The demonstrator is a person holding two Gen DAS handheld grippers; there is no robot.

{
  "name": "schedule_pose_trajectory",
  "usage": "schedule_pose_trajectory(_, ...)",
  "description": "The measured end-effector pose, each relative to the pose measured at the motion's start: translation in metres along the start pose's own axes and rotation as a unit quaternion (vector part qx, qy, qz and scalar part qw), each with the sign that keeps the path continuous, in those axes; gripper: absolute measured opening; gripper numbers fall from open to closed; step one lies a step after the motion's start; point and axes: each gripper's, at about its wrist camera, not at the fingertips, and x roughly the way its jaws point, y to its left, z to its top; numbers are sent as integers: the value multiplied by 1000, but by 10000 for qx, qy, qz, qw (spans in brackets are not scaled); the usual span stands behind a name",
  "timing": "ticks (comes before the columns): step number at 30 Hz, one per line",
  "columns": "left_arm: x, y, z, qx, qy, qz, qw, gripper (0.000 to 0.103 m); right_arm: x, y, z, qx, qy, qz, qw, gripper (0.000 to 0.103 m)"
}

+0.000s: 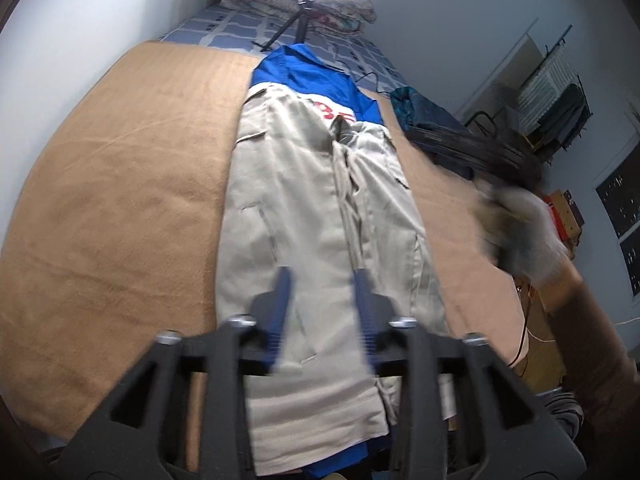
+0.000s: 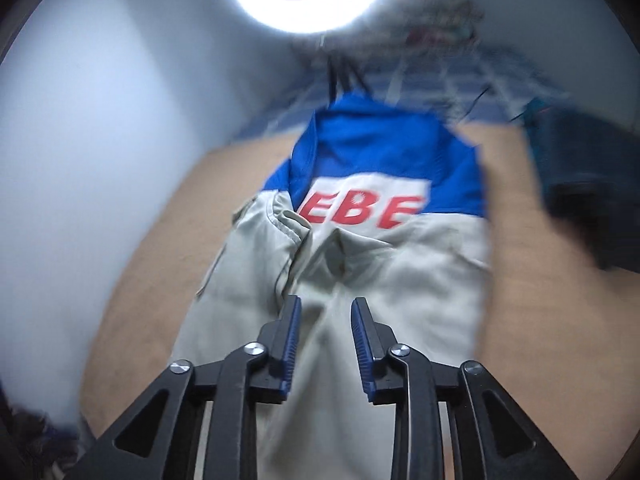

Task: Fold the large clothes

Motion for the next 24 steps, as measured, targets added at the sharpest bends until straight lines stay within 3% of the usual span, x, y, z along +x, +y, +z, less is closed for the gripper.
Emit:
schedule_pose_trajectory(3, 1, 17, -13, -170, 138, 56, 9997, 42, -60, -1, -43, 169, -218, -123, 9995, 43)
schedule_pose_trajectory(9, 19, 60, -57, -1018, 868, -149, 9909, 42, -125, -5, -152, 433, 34, -150, 9989, 59)
schedule_pose_trajectory(12, 32, 71, -81, -1269, 1215, -185, 9843, 42, -128, -5, -206, 747, 376, 9, 9965, 61)
schedule_pose_trajectory(16, 45, 79, -107, -1461, 1511, -287, 9772, 42, -115, -9, -259, 1186, 819, 519, 9882, 64)
schedule_pose_trajectory(21, 53, 78, -121, -1747, 1606, -604, 9696, 42, -97, -8, -284, 1353, 966, 1129, 9796, 64)
schedule_pose_trajectory(24, 56, 70, -120, -1616, 1614, -617, 9716, 42, -84, -2, -291, 1328, 1190, 1269, 9758, 62)
